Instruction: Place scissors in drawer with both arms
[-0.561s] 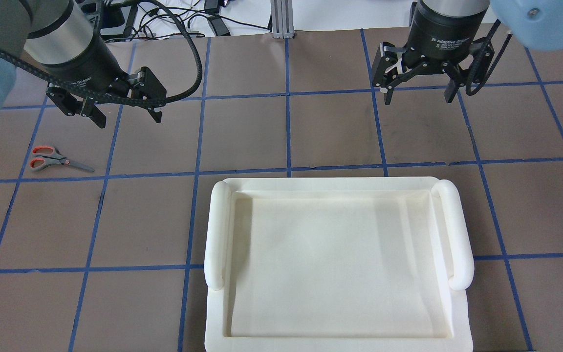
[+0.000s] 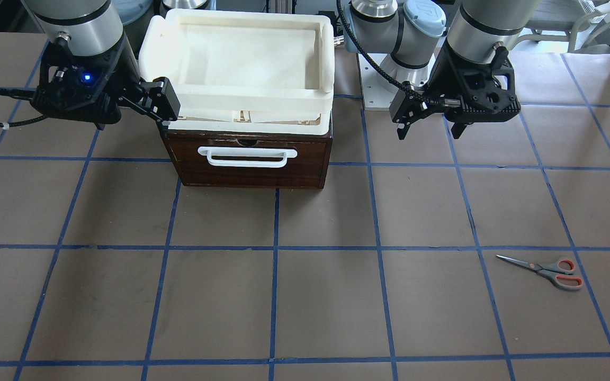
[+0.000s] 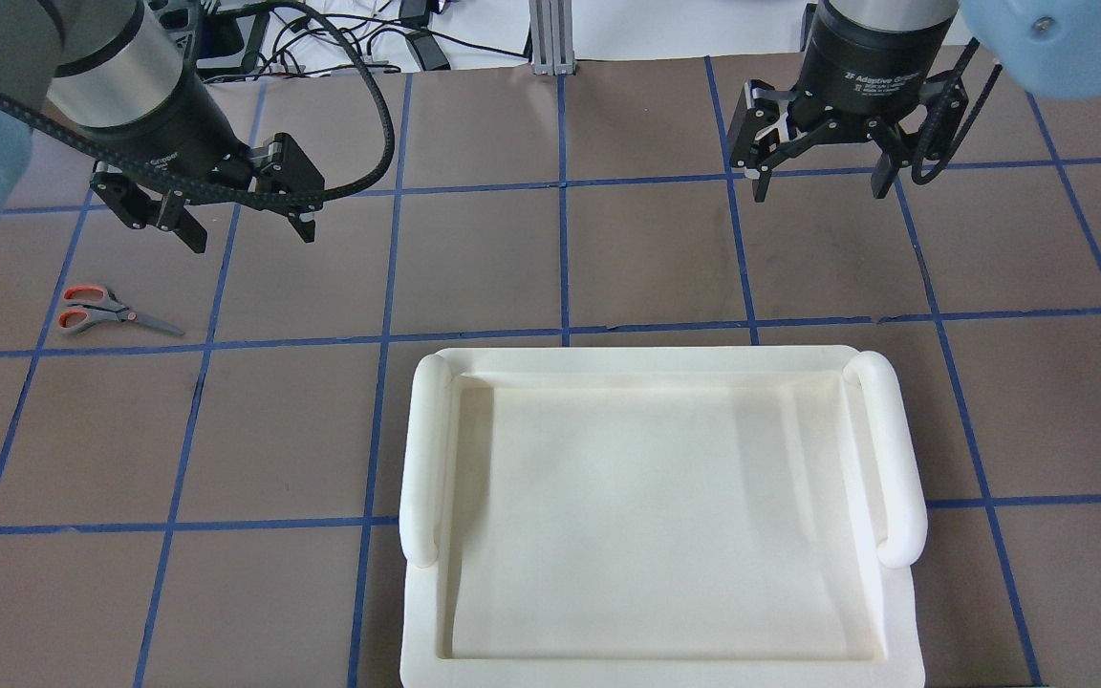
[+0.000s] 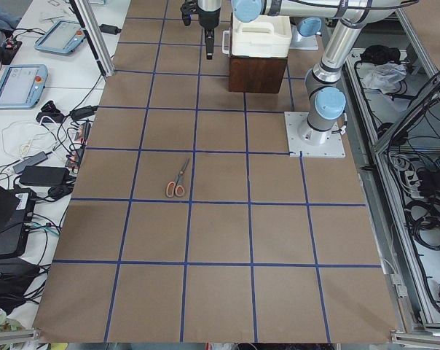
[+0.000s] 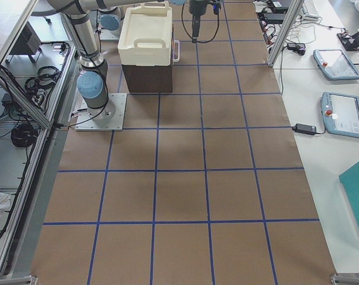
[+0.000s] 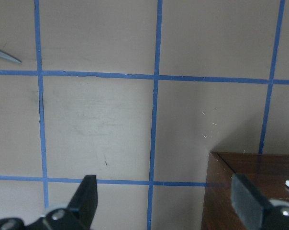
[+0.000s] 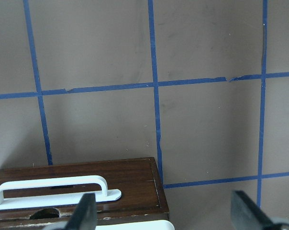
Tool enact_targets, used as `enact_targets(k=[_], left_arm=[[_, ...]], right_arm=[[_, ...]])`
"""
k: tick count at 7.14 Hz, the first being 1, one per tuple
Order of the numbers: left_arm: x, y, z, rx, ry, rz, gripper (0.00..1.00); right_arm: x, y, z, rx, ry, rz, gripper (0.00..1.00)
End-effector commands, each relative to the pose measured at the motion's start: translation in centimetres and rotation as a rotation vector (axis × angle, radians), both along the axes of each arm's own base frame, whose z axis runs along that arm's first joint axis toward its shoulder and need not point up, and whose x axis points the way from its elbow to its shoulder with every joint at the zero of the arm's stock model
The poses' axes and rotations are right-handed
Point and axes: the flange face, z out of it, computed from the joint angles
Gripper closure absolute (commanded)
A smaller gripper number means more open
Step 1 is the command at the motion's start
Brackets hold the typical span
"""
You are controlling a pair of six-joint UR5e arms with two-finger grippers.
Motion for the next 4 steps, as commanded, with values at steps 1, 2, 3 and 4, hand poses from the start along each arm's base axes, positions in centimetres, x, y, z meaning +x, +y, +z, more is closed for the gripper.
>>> enact_targets(k=[1, 2, 3, 4], left_arm=[[3.1, -1.0, -1.5, 0.025, -0.102, -0.18, 0.01], [7.6, -1.8, -2.8, 0.063, -0.103, -0.253, 0.01], [12.9, -2.3, -4.8, 0.111, -0.07, -0.36, 0.01], [17.3, -3.0, -6.5, 0.143, -0.04, -0.433, 0.0]], right_arm=[[-0.6, -0.7, 0.9, -0.076, -0.006, -0.049, 0.0], [-0.6, -0.7, 0.4, -0.074, -0.006, -0.15, 0.0], [-0.7, -0.7, 0.0, -0.073, -0.003, -0.343, 0.0], [-0.8, -0.5, -0.7, -0.067, 0.0, -0.638, 0.0]])
